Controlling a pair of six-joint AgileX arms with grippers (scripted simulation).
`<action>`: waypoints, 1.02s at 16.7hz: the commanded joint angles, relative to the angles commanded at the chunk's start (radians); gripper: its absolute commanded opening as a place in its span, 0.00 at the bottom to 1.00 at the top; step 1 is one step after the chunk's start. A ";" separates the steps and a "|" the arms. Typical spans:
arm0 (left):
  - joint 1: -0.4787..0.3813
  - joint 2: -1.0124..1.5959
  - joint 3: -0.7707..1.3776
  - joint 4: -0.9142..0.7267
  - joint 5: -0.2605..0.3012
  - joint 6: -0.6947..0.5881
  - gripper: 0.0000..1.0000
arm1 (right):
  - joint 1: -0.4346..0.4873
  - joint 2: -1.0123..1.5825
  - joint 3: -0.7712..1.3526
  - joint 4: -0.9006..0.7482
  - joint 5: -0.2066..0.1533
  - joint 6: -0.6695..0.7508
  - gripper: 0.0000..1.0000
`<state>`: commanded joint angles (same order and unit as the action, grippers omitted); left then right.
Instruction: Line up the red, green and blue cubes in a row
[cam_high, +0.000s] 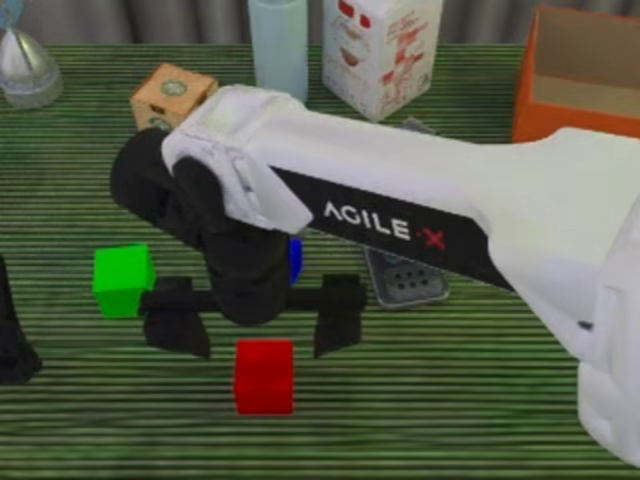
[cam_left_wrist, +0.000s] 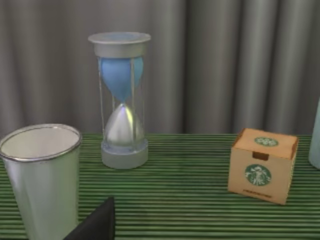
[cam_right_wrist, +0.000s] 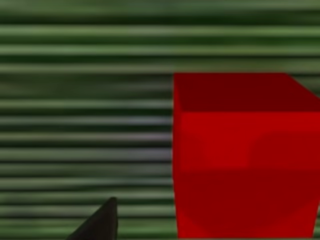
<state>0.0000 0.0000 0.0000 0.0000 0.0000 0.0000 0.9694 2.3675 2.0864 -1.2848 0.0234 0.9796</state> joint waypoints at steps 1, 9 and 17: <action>0.000 0.000 0.000 0.000 0.000 0.000 1.00 | 0.001 -0.006 0.025 -0.028 0.000 0.000 1.00; -0.004 0.022 0.022 -0.015 0.001 -0.005 1.00 | -0.016 -0.040 0.021 -0.035 0.011 -0.018 1.00; -0.051 0.435 0.369 -0.263 0.001 -0.083 1.00 | -0.223 -0.574 -0.406 0.220 0.116 -0.259 1.00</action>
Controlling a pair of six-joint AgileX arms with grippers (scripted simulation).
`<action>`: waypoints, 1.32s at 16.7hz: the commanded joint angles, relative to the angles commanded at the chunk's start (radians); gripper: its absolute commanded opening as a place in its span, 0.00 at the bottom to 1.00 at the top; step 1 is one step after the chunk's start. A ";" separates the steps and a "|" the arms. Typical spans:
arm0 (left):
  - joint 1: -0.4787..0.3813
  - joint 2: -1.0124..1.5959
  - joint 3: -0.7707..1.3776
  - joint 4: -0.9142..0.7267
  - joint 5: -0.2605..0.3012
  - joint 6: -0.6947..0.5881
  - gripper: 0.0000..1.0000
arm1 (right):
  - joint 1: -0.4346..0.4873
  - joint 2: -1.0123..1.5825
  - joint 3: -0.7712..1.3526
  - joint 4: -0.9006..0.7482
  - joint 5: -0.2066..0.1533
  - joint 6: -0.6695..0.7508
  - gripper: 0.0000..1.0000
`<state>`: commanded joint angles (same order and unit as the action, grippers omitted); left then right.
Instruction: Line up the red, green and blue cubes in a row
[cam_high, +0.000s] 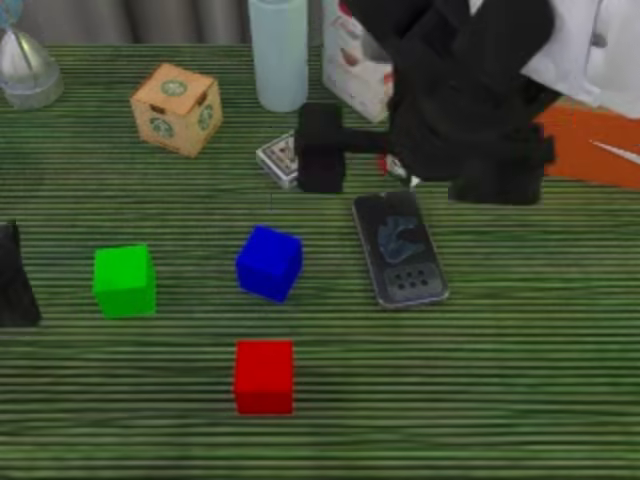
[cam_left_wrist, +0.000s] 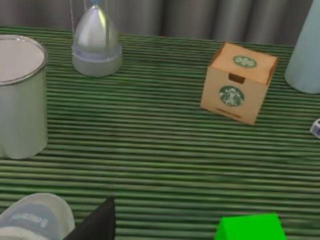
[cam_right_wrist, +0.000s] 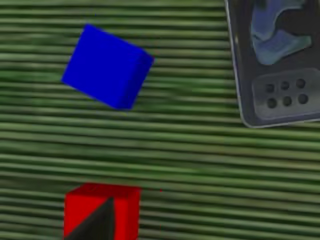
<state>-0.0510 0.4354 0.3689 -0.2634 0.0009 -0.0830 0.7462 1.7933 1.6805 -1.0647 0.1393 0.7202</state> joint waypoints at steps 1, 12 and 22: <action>-0.008 0.084 0.060 -0.045 0.000 -0.013 1.00 | -0.041 -0.108 -0.086 0.050 0.012 -0.043 1.00; -0.103 1.083 0.737 -0.569 -0.005 -0.165 1.00 | -0.515 -1.287 -1.166 0.669 -0.003 -0.515 1.00; -0.151 1.523 1.097 -0.811 0.000 -0.245 1.00 | -0.733 -1.786 -1.672 1.058 -0.136 -0.718 1.00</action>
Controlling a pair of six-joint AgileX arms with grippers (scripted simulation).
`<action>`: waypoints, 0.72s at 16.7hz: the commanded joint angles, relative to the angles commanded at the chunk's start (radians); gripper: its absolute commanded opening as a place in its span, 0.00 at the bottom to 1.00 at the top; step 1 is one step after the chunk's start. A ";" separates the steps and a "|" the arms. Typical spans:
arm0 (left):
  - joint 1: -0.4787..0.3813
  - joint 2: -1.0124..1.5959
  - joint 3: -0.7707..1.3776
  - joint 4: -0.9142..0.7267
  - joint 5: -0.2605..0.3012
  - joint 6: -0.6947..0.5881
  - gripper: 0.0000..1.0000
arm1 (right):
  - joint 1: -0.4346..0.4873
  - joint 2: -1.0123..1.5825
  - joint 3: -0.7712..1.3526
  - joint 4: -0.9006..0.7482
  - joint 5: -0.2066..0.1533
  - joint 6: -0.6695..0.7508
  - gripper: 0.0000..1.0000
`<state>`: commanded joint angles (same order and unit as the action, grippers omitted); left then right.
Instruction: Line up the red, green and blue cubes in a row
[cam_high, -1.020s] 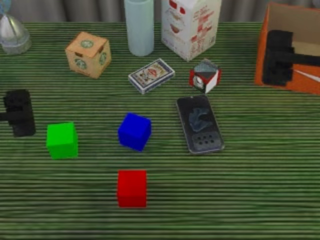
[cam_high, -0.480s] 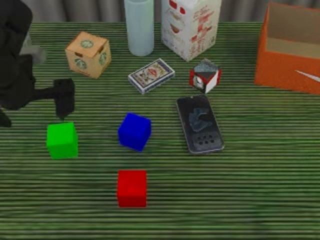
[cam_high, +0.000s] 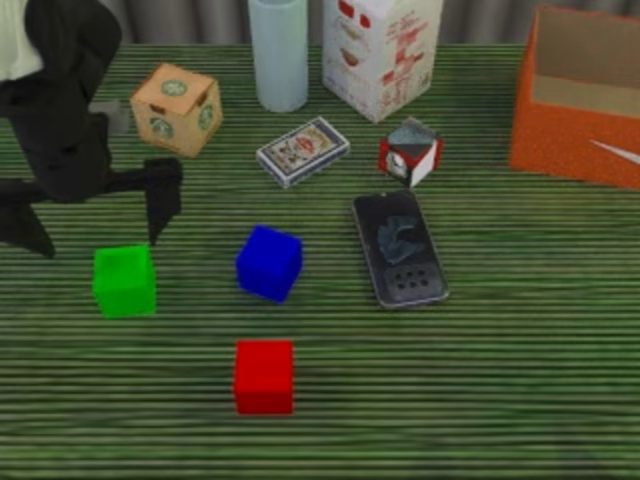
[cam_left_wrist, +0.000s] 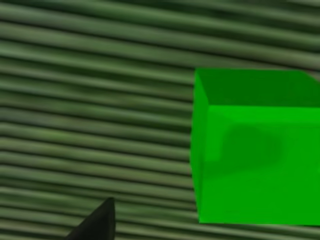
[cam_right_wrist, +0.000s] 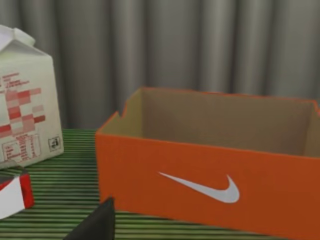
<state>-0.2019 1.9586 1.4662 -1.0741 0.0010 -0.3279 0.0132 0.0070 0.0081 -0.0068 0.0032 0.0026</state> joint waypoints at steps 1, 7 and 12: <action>-0.001 0.007 0.007 -0.003 0.000 -0.001 1.00 | -0.003 -0.007 -0.008 0.007 -0.003 -0.003 1.00; 0.003 0.015 0.009 -0.002 0.000 -0.001 1.00 | -0.003 -0.007 -0.008 0.007 -0.003 -0.003 1.00; 0.001 0.063 -0.068 0.127 0.001 0.002 1.00 | -0.003 -0.007 -0.008 0.007 -0.003 -0.003 1.00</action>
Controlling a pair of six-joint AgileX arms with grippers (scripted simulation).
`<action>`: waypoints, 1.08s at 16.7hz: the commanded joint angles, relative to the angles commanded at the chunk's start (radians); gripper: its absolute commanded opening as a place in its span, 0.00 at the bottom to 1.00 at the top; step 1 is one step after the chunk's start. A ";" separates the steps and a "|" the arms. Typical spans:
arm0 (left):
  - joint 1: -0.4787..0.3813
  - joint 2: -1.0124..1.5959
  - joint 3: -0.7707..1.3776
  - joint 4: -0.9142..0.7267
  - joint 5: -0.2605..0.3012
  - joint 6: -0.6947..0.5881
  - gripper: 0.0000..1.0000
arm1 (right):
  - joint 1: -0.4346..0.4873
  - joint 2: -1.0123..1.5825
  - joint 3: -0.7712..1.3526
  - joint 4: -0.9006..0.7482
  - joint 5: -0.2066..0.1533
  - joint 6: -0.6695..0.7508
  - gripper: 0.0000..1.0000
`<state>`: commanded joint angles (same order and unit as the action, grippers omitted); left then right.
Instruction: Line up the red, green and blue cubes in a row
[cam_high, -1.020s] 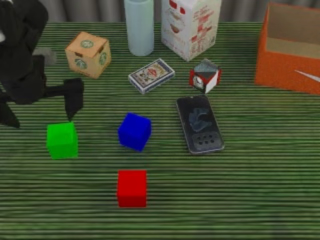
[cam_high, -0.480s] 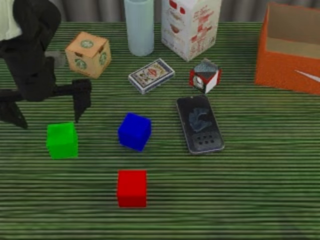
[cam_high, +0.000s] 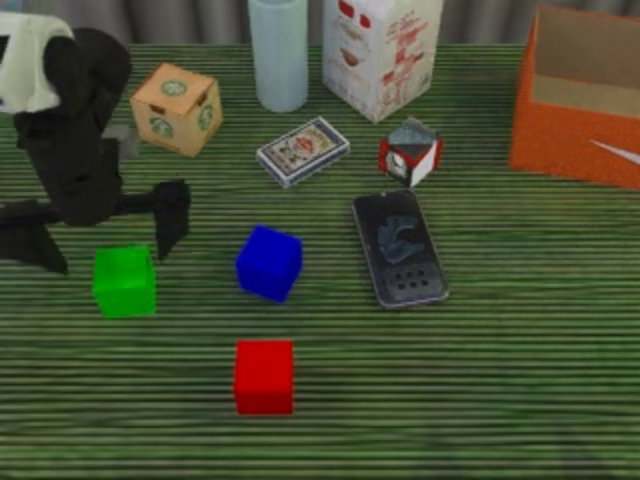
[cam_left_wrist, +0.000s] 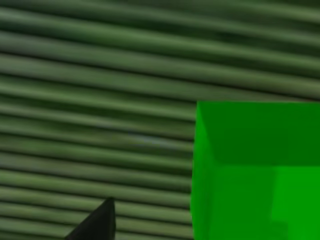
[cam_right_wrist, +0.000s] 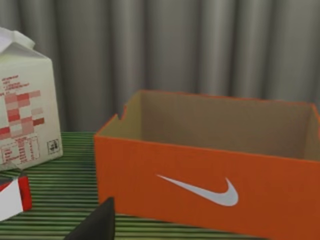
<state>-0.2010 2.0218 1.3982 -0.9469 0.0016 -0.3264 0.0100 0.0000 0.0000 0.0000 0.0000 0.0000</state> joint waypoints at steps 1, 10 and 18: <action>0.000 0.014 -0.022 0.037 0.000 0.000 1.00 | 0.000 0.000 0.000 0.000 0.000 0.000 1.00; 0.000 0.062 -0.093 0.155 0.000 0.000 0.92 | 0.000 0.000 0.000 0.000 0.000 0.000 1.00; 0.000 0.062 -0.093 0.155 0.000 0.000 0.32 | 0.000 0.000 0.000 0.000 0.000 0.000 1.00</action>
<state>-0.2011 2.0834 1.3048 -0.7922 0.0021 -0.3259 0.0100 0.0000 0.0000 0.0000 0.0000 0.0000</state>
